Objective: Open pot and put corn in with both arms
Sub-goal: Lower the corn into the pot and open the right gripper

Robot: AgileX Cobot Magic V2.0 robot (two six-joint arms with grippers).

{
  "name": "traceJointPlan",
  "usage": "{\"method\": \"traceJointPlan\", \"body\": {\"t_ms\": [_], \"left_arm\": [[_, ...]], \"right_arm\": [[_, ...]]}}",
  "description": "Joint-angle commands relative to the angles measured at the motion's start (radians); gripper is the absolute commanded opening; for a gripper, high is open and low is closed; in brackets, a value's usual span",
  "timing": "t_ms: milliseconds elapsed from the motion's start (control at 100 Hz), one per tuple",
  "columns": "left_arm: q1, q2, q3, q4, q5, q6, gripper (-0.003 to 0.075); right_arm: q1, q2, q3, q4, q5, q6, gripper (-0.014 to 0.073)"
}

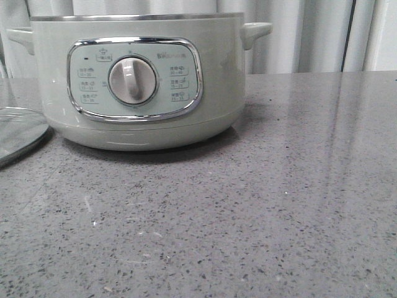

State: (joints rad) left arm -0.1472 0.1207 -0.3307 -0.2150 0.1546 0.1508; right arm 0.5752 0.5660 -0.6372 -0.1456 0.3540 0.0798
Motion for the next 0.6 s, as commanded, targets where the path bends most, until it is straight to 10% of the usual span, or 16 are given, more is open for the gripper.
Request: {"method": "traceJointPlan", "body": {"t_ms": [0, 590], "left_arm": [[0.000, 0.010, -0.029, -0.013, -0.067, -0.004, -0.0020], [0.000, 0.010, -0.029, -0.013, -0.065, -0.004, -0.0020]], "right_arm": [[0.000, -0.077, 0.036, -0.034, -0.097, -0.012, -0.0071], [-0.020, -0.443, 0.204, -0.054, 0.048, -0.010, -0.0071]]}}
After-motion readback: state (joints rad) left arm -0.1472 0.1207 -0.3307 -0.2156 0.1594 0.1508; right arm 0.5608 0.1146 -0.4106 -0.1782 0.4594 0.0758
